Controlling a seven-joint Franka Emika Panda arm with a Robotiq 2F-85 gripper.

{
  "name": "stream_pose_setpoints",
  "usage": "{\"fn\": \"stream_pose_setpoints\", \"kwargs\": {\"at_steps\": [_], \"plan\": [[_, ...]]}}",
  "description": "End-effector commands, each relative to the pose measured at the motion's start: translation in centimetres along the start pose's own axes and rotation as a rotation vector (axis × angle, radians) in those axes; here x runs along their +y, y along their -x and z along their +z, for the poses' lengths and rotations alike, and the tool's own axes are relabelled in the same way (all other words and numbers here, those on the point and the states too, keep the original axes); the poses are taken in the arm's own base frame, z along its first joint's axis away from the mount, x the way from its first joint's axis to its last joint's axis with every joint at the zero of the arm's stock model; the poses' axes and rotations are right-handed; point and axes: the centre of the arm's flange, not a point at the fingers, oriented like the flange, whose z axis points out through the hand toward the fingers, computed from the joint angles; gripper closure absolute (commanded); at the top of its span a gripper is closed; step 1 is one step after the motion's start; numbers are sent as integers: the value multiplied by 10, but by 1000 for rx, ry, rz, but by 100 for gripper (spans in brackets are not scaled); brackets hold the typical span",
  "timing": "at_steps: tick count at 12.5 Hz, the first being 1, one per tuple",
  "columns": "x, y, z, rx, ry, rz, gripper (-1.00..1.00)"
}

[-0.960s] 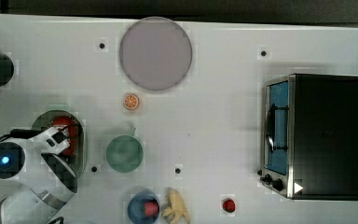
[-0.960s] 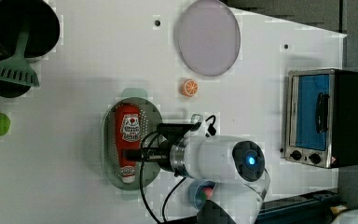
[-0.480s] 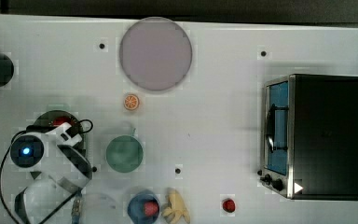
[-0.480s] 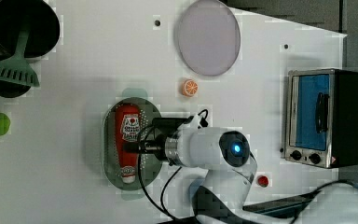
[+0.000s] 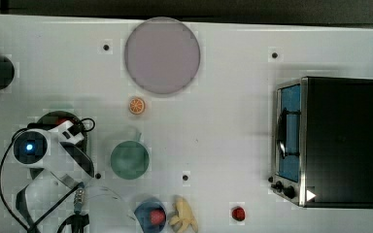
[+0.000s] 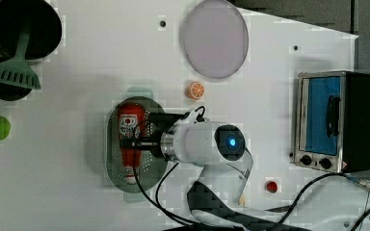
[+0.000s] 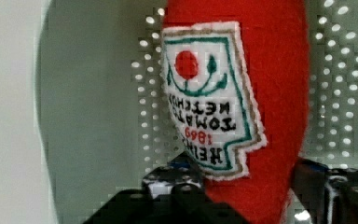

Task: Pick ketchup from strainer and place it on the table

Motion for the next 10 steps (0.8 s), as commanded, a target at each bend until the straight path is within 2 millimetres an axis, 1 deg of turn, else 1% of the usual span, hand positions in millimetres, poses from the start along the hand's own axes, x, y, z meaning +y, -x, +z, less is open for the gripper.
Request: {"fn": "stream_pose_setpoints", "kwargs": {"at_steps": [1, 2, 3, 7, 8, 10], "plan": [[-21, 6, -39, 48, 31, 1, -13], [-23, 8, -53, 57, 58, -4, -13], [-26, 9, -72, 70, 76, 1, -13], [-34, 6, -168, 148, 49, 109, -13], [-31, 3, -190, 169, 51, 119, -13], [-12, -9, -231, 184, 98, 124, -13]]}}
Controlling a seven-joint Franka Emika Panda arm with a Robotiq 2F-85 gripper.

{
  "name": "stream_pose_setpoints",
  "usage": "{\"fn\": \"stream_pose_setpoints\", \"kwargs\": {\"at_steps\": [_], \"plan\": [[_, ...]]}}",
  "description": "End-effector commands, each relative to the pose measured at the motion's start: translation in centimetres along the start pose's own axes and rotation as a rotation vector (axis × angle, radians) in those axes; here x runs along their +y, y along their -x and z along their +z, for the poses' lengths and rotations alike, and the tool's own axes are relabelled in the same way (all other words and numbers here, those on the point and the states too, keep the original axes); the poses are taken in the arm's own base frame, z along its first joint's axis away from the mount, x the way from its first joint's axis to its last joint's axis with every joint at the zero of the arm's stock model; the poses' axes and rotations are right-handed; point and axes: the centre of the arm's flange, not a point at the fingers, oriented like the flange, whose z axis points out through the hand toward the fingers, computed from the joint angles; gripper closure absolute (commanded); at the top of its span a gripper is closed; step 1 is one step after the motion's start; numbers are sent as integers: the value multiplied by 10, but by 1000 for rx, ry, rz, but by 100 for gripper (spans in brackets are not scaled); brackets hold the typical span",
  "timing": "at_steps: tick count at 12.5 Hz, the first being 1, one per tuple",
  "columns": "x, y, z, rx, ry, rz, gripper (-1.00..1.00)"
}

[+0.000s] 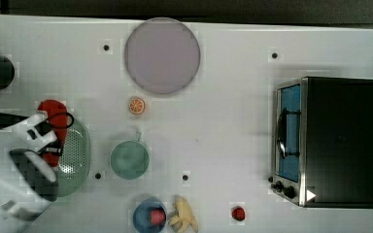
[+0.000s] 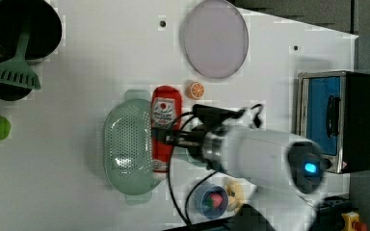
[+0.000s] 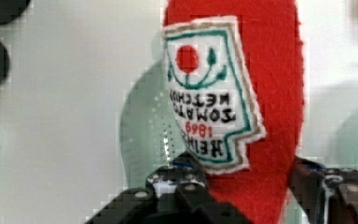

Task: Pick ketchup from strainer and place it on the table

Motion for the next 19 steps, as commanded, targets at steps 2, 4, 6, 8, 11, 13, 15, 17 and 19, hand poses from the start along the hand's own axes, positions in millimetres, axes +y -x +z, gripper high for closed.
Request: {"fn": "stream_pose_setpoints", "kwargs": {"at_steps": [2, 4, 6, 8, 11, 13, 15, 17, 19], "plan": [[52, -50, -68, 1, 69, 27, -13], [90, -79, -91, -24, 111, -8, -13], [134, -108, -108, -32, 129, -12, -13], [185, -136, -118, -23, 134, 17, -13], [267, -165, -124, -23, 143, 82, -13], [314, -174, -123, -36, 150, 100, -13], [353, -174, -111, -68, 159, 119, -13], [382, -168, -92, -99, 165, 161, -13], [398, -158, -69, -122, 167, 185, -13]]}}
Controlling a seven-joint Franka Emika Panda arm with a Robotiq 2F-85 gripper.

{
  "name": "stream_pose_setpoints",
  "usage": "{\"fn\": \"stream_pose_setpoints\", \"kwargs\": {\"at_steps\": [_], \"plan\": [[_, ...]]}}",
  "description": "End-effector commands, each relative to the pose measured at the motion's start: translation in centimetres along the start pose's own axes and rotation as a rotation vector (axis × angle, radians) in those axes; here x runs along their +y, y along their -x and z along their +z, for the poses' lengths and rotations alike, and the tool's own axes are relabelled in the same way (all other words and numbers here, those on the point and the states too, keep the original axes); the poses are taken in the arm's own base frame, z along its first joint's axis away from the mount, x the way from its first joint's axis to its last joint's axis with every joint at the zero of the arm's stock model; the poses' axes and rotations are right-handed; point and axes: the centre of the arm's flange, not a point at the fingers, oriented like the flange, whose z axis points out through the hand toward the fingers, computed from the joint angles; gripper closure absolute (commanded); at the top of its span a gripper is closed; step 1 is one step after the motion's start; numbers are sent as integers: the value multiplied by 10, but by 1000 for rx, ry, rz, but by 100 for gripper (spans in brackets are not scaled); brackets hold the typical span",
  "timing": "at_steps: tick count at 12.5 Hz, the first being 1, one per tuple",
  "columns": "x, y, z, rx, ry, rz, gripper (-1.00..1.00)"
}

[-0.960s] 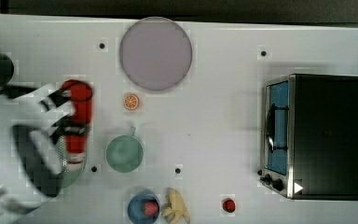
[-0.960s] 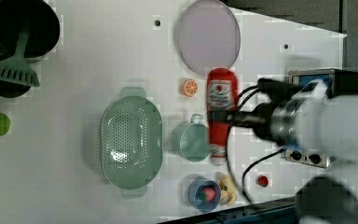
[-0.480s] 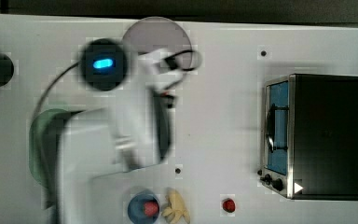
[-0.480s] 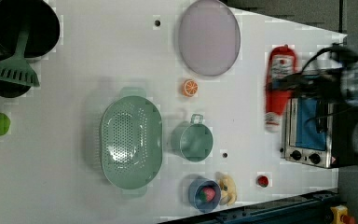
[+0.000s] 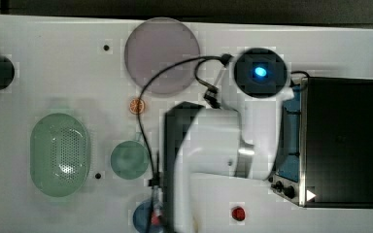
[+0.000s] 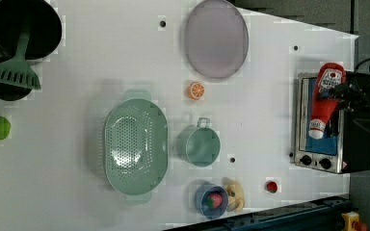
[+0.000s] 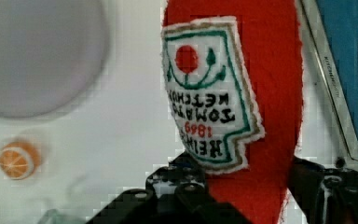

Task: Pick ketchup from strainer and place it on the table

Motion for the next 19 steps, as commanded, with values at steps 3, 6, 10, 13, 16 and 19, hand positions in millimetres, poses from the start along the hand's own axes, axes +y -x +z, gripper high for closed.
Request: {"fn": "stream_pose_setpoints", "kwargs": {"at_steps": [3, 6, 10, 13, 16, 19], "plan": [[-25, 36, 69, -38, 3, -119, -13], [-27, 52, 122, -4, -21, -127, -13], [-36, 55, 175, 3, -47, -140, -19], [-41, 53, 182, 20, -59, -145, -83], [-44, 39, 135, 82, -68, -111, -100], [-50, 23, 53, 81, -52, 55, -100]]}}
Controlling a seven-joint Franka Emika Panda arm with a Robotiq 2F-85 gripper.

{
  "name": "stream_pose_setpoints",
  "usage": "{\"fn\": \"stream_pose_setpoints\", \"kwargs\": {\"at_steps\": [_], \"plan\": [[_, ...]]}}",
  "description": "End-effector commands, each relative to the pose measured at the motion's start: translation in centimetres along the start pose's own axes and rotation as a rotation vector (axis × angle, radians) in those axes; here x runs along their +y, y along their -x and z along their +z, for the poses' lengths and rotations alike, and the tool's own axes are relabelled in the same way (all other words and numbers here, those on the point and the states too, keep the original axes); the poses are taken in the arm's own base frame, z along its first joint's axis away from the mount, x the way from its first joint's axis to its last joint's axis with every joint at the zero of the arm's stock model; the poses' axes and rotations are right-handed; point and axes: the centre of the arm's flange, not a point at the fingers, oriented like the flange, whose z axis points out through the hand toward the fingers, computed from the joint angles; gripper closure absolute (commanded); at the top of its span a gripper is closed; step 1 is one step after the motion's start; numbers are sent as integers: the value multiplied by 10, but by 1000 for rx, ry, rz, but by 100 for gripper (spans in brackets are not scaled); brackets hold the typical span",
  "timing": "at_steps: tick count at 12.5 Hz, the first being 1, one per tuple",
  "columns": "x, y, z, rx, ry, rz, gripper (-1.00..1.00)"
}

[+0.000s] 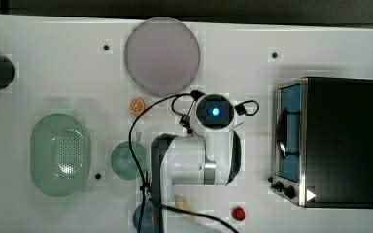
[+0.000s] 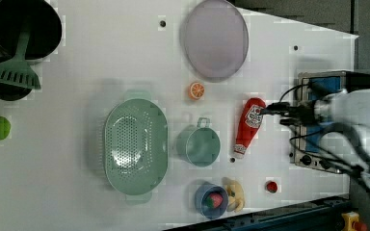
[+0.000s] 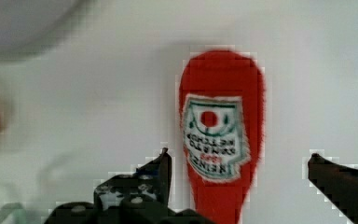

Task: Pick ketchup from strainer and place it on the table

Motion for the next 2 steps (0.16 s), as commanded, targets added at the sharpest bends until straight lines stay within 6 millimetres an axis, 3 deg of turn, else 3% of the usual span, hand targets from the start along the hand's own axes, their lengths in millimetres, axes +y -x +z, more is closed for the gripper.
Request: {"fn": "stream_pose_setpoints", "kwargs": {"at_steps": [1, 2], "plan": [[-7, -25, -127, 103, -16, 211, -100], [-6, -27, -156, 85, -4, 270, -100]]}}
